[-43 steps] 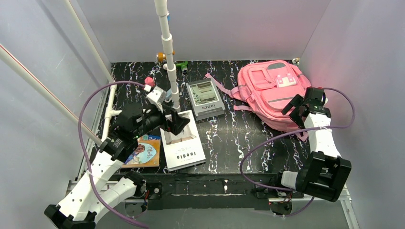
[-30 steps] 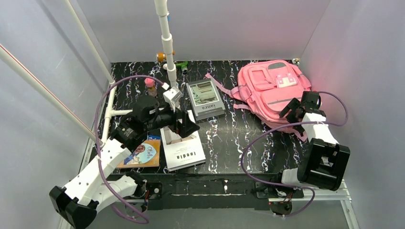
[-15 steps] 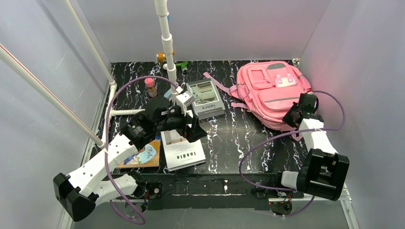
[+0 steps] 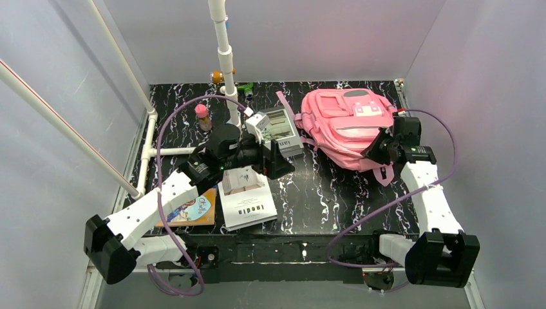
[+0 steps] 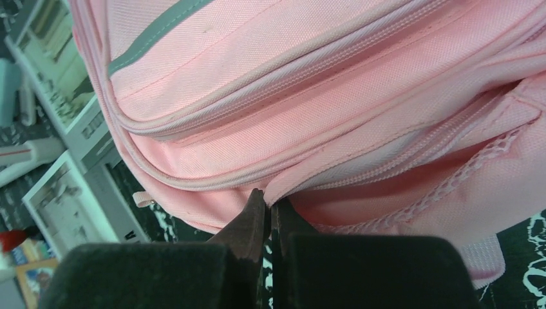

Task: Pack the student bag
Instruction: Unzip the student bag at the center of the board.

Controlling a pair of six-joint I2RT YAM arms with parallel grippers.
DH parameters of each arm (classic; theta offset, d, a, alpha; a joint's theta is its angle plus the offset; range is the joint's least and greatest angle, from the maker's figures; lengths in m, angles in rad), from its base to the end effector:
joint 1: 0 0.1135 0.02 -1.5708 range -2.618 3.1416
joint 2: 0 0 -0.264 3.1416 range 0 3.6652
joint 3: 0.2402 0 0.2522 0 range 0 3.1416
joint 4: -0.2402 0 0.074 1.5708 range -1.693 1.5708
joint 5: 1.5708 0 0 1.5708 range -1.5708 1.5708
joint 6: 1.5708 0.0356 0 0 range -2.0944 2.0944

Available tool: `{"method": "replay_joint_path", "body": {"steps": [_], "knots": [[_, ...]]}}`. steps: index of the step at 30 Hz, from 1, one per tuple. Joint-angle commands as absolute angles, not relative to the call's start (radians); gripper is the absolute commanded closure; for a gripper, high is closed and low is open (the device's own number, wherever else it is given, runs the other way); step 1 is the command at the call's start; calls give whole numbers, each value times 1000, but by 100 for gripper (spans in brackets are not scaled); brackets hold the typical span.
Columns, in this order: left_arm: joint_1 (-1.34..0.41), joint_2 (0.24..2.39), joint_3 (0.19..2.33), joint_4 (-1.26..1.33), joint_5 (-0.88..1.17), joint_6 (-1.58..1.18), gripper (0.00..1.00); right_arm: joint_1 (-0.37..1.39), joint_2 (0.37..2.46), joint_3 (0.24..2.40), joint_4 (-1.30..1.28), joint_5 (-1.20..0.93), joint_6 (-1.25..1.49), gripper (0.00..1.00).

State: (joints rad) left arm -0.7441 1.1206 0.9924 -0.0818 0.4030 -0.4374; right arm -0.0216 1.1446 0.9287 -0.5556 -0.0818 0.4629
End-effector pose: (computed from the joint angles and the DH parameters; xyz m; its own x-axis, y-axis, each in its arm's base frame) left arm 0.1819 -0.1865 0.3571 -0.5224 -0.0487 -0.8513 0.7551 0.4375 -0.4883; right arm 0.2415 -0.0023 0.2837 -0.6402 0.4590 -0.6160 0.2781 0.8860 0.3711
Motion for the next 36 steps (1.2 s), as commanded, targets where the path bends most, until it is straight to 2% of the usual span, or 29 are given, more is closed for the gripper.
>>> {"method": "replay_joint_path", "body": {"steps": [1,4,6,9,13,17,19,22,28,36], "knots": [[-790,1167,1021,-6,408,-503,1,-5,1049,1034,-588,-312,466,99],[-852,1178,1024,-7,308,-305,1,-5,1024,1086,-672,-363,441,99],[-892,1164,958,57,188,-114,1,-5,1004,1113,-737,-357,417,99],[-896,1209,908,145,123,153,1,-5,982,1134,-781,-322,387,99],[-898,1291,811,380,153,407,1,-5,983,1161,-796,-329,387,99],[-857,1399,722,677,160,458,1,-5,978,1201,-815,-305,375,99],[-849,1492,741,719,173,507,6,-5,982,1212,-817,-306,373,99],[-841,1627,742,926,149,517,8,-5,988,1222,-820,-326,378,99],[-840,1786,816,1085,155,536,9,-5,980,1246,-836,-331,382,99],[-842,1829,858,1134,181,519,13,-5,969,1240,-842,-325,387,99]]}}
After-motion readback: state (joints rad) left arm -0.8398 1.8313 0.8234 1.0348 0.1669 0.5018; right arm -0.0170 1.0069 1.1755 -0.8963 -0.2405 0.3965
